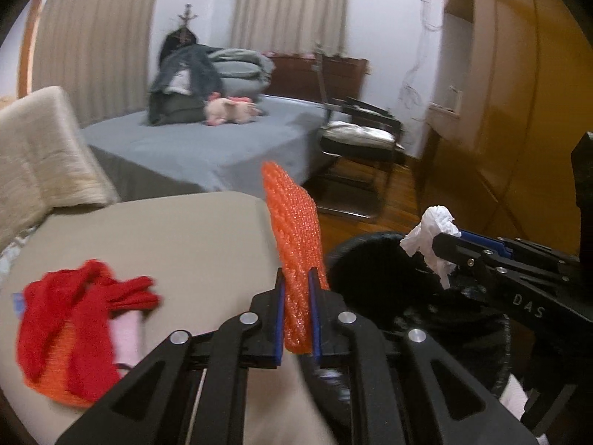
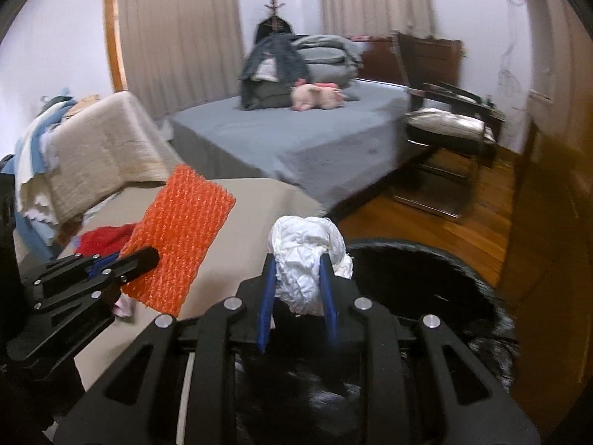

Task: Collect trash
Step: 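Carry the tissue and orange mesh over the black bin and open both grippers, then return the left gripper to the pile and grasp the red cloth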

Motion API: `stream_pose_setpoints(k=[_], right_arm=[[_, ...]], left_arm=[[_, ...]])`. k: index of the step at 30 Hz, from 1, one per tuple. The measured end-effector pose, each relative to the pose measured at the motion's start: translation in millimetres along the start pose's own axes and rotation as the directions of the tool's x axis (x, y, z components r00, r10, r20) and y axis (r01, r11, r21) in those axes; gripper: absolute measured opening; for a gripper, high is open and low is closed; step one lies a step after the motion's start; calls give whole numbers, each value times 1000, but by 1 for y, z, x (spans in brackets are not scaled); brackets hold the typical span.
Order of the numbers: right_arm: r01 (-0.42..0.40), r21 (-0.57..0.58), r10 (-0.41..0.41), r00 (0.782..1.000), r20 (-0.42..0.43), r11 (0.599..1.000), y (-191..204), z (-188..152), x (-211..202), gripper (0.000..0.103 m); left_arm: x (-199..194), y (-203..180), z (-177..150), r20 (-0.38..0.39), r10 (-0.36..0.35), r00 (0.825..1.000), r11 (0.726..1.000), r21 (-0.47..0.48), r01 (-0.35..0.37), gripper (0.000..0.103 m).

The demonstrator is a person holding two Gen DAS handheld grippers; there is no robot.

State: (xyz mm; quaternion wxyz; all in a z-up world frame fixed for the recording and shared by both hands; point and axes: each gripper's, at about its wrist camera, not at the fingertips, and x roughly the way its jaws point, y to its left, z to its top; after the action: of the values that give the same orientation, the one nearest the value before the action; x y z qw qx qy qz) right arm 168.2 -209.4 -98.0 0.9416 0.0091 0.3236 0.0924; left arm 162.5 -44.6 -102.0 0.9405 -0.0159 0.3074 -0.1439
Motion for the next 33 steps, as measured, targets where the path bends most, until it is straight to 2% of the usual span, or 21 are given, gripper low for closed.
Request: stream_pose_setpoints(k=[7, 10, 12, 13, 15, 17, 19, 20, 21, 24, 27, 31, 33], right_arm=[[114, 70, -112, 993, -31, 991, -54, -21, -4, 26], [150, 87, -146, 988, -46, 985, -67, -30, -4, 27], [167, 94, -163, 985, -50, 981, -73, -36, -5, 38], [176, 97, -172, 984, -49, 980, -75, -38, -6, 41], [189, 101, -185, 982, -43, 977, -79, -41, -9, 56], [198, 103, -196, 980, -34, 975, -79, -40, -9, 64], [206, 104, -205, 979, -18, 973, -77, -38, -10, 78], [212, 103, -212, 977, -7, 972, -72, -37, -13, 90], [216, 104, -217, 976, 5, 971, -69, -36, -14, 94], [181, 106, -185, 982, 27, 978, -57, -28, -15, 97], [140, 92, -144, 988, 45, 986, -36, -19, -11, 97], [68, 37, -70, 996, 59, 997, 3, -9, 0, 97], [31, 9, -32, 998, 58, 999, 26, -4, 8, 97]], left_arm=[[33, -47, -4, -53, -94, 994, 994, 51, 97, 11], [43, -61, -8, -76, -135, 988, 988, 60, 140, 15], [47, -66, -10, -86, -154, 984, 985, 62, 160, 37], [47, -66, -12, -84, -159, 984, 985, 61, 164, 41], [45, -65, -14, -80, -156, 985, 985, 58, 161, 52], [42, -58, -14, -73, -138, 988, 989, 51, 142, 60], [34, -49, -14, -54, -107, 993, 993, 44, 109, 66], [31, -42, -12, -44, -86, 995, 995, 42, 88, 72], [27, -36, -11, -31, -64, 997, 997, 40, 65, 77], [9, -11, -7, 11, 10, 1000, 1000, 23, -11, 86], [-7, 18, -2, 41, 77, 996, 997, -11, -77, 88], [-29, 55, 0, 78, 176, 981, 984, -50, -172, 88], [-40, 76, 0, 93, 235, 968, 971, -64, -229, 88]])
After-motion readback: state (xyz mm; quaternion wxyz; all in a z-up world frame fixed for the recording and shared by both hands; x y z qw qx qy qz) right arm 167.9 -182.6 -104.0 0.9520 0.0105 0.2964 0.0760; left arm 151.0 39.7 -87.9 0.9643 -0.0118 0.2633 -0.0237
